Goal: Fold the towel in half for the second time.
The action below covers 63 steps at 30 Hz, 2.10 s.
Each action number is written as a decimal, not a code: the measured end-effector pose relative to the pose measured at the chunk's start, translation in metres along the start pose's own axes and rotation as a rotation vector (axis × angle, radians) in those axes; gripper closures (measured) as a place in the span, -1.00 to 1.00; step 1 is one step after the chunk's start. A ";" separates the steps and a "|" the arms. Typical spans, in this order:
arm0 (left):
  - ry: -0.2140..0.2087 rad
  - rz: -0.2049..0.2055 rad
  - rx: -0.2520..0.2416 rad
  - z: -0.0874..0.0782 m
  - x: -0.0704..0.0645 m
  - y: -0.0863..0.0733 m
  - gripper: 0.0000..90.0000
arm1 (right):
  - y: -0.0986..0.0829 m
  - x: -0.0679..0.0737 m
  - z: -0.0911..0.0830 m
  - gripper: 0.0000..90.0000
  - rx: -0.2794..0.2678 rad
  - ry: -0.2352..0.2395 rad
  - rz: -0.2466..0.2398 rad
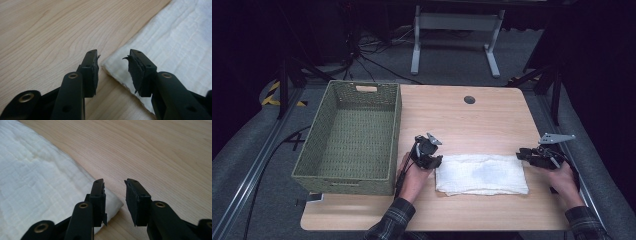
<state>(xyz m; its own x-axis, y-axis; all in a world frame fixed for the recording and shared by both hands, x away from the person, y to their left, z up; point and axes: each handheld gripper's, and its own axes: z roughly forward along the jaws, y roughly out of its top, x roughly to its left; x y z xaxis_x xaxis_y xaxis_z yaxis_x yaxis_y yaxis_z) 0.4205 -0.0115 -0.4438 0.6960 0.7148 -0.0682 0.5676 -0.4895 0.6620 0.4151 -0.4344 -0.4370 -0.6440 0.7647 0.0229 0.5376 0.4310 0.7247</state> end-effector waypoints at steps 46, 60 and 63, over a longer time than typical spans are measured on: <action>0.037 0.001 -0.104 -0.009 0.004 0.023 0.92 | 0.021 -0.023 0.007 0.95 -0.051 -0.052 0.009; 0.025 0.033 -0.111 -0.020 -0.001 0.015 0.92 | 0.015 -0.013 -0.008 0.95 -0.080 -0.023 -0.003; 0.030 0.033 -0.112 -0.022 -0.004 0.012 0.92 | 0.014 -0.010 -0.010 0.95 -0.081 -0.018 -0.011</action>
<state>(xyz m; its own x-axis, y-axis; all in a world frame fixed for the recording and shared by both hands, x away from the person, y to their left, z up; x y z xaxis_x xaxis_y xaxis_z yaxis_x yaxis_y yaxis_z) 0.4155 -0.0092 -0.4189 0.6994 0.7144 -0.0235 0.4904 -0.4556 0.7430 0.4236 -0.4414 -0.4204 -0.6389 0.7693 0.0028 0.4844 0.3994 0.7784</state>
